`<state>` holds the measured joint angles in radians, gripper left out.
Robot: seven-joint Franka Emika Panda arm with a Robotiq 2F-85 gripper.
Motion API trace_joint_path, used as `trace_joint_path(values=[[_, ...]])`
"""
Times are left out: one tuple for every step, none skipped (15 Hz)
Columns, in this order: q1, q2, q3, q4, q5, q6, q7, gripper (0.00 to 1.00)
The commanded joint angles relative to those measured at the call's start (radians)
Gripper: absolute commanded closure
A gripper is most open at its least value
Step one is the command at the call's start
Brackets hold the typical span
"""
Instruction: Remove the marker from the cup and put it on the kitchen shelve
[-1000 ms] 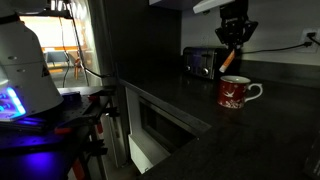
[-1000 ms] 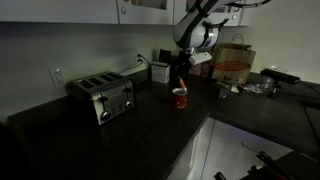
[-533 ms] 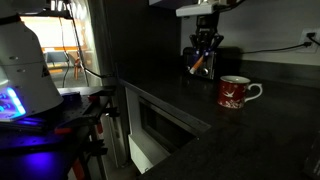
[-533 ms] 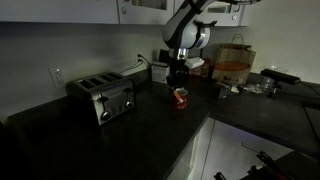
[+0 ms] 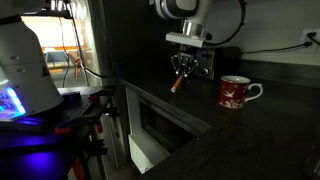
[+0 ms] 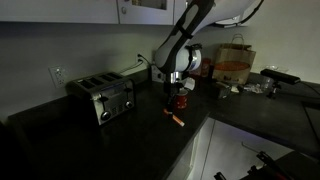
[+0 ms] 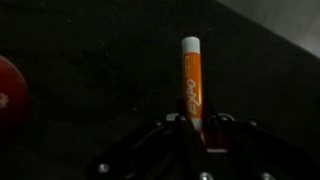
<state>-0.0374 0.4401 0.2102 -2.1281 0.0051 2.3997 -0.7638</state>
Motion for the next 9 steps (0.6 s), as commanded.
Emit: trace_joint_path(values=[[-0.004,0.023,0.029,0.016,0.006,-0.025,-0.045,0.95],[-0.012,0.029,0.048,0.018,0.027,-0.029,-0.065,0.95],[-0.018,0.029,0.066,0.013,0.043,-0.011,-0.092,0.95],[-0.022,0.031,0.08,0.011,0.057,0.005,-0.116,0.95],[-0.029,0.032,0.096,0.01,0.076,0.012,-0.149,0.95],[-0.032,0.033,0.105,0.012,0.093,0.018,-0.172,0.95],[-0.034,0.031,0.11,0.009,0.106,0.028,-0.2,0.56],[-0.033,0.031,0.11,0.009,0.112,0.039,-0.218,0.54],[-0.035,0.026,0.109,0.003,0.121,0.06,-0.232,0.48]])
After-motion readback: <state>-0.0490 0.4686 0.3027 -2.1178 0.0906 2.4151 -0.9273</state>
